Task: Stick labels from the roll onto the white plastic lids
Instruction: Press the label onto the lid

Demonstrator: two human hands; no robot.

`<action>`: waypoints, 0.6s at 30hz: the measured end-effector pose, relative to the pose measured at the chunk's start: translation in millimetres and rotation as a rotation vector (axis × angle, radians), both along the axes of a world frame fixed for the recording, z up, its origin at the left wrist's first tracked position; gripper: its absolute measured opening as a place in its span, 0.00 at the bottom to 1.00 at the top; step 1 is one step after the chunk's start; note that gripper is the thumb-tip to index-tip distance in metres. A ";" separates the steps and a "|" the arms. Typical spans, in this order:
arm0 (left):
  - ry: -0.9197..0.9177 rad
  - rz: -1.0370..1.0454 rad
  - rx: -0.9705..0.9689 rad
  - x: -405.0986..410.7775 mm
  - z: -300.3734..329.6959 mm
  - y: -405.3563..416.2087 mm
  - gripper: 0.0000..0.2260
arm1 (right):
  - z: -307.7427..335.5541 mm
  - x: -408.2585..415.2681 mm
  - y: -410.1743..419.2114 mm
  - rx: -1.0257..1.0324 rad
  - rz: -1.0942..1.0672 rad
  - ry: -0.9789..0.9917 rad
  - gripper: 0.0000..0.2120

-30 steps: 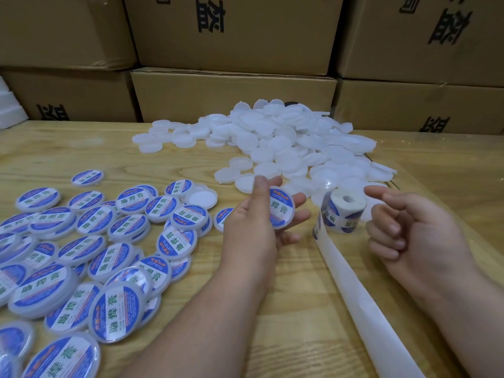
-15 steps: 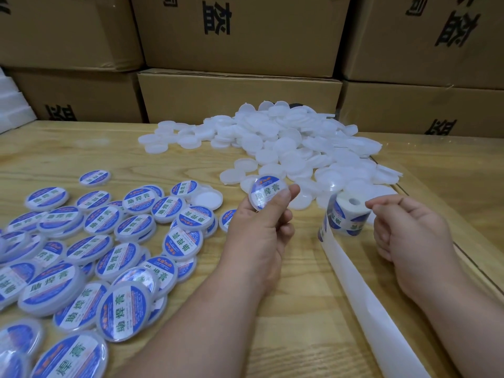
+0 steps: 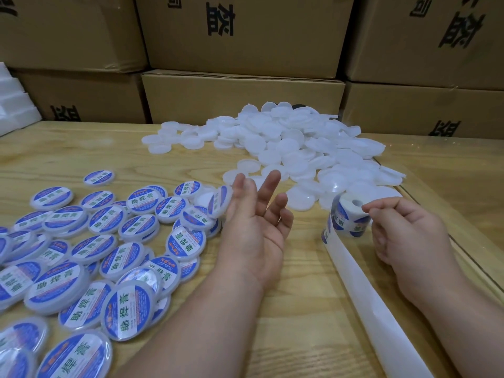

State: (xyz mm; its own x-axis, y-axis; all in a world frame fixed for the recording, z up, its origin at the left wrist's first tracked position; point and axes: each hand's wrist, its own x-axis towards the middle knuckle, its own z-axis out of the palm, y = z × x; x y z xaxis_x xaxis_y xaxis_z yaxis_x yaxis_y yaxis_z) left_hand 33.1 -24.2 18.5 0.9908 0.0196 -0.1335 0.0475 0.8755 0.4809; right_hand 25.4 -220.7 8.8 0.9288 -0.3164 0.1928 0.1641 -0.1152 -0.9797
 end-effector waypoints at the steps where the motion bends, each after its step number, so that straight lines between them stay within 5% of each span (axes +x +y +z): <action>1: -0.012 -0.004 -0.002 -0.8 0.2 -0.4 0.17 | -0.3 0.2 -0.3 -0.002 0.002 0.002 0.13; 6: -0.048 -0.015 0.134 -1.9 -1.2 -2.6 0.16 | 0.7 -1.8 0.4 -0.004 0.024 0.002 0.09; 13: -0.328 0.012 1.127 -17.4 -14.9 -25.9 0.18 | 3.2 -9.5 8.3 -0.139 0.068 -0.027 0.18; 18: -0.479 0.124 1.856 -18.1 -22.3 -21.0 0.25 | 1.9 -12.1 16.6 -0.179 0.114 0.007 0.12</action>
State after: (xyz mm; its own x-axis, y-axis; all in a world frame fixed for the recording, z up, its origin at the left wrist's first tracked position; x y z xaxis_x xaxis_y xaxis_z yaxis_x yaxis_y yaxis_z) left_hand 15.0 -45.2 -3.8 0.9149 -0.1416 0.3779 -0.3658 -0.6865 0.6284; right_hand 13.3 -204.1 10.7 0.9581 -0.1701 0.2305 0.1799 -0.2690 -0.9462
